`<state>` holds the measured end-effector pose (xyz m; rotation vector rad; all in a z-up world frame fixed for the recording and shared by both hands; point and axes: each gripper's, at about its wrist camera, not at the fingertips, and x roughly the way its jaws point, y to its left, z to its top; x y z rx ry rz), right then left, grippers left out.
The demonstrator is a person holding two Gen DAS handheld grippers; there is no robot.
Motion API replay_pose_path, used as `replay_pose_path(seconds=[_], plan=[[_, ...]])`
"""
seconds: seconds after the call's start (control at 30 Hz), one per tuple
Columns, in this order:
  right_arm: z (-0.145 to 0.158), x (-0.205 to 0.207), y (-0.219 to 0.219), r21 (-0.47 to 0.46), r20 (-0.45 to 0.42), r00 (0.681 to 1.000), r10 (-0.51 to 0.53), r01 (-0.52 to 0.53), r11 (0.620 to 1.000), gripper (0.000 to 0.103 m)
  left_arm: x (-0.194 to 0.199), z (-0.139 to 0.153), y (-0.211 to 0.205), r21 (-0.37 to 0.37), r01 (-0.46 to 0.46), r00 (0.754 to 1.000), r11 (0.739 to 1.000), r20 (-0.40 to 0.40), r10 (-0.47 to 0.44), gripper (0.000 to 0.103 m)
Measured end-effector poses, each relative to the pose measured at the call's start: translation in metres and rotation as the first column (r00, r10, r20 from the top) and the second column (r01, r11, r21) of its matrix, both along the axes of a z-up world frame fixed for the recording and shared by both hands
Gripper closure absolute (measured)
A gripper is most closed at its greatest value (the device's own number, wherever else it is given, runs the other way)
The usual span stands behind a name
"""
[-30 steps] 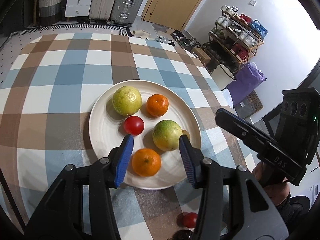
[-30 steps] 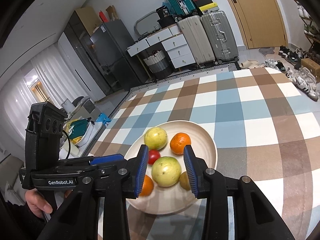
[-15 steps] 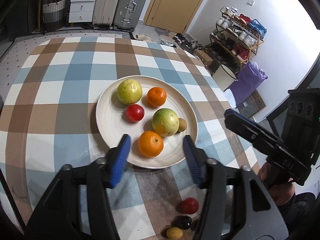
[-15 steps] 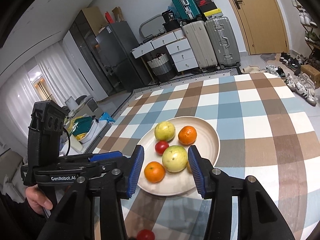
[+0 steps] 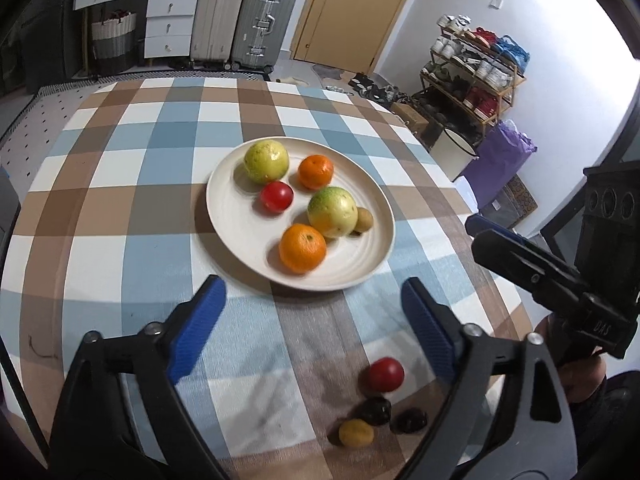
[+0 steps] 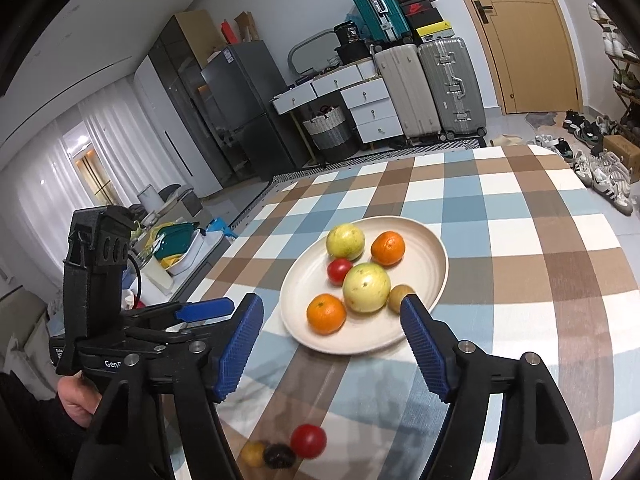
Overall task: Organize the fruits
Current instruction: 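Withdraw both tools from the plate toward the remaining fruits, then grasp the other small brown round fruit with the left tool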
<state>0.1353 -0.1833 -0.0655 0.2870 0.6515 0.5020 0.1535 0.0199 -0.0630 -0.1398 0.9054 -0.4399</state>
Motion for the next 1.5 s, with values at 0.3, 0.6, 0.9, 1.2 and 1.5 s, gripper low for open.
replay_pose_path(seconds=[0.3, 0.6, 0.9, 1.2, 1.5], plan=[[-0.001, -0.032, 0.001, -0.009, 0.018, 1.000, -0.001, 0.001, 1.000, 0.016, -0.039, -0.009, -0.001, 0.045, 0.022, 1.000, 0.999, 0.013, -0.023, 0.001], [-0.003, -0.061, -0.001, -0.019, 0.033, 0.999, -0.025, 0.026, 0.999, 0.006, -0.068, -0.026, -0.001, 0.041, 0.041, 0.999, 0.998, -0.027, -0.040, 0.001], [-0.009, -0.087, 0.001, -0.027, 0.037, 0.999, -0.016, 0.017, 0.999, 0.005, -0.090, -0.043, -0.007, 0.059, 0.076, 0.995, 0.995, -0.063, -0.072, 0.001], [-0.019, -0.105, -0.002, -0.009, 0.020, 1.000, -0.023, 0.023, 1.000, 0.005, -0.096, -0.068, -0.012, 0.088, 0.114, 0.989, 0.990, -0.109, -0.105, 0.001], [-0.034, -0.114, -0.002, -0.022, -0.007, 1.000, -0.021, 0.021, 1.000, 0.005, -0.094, -0.072, -0.017, 0.091, 0.142, 0.987, 0.986, -0.085, -0.135, 0.009]])
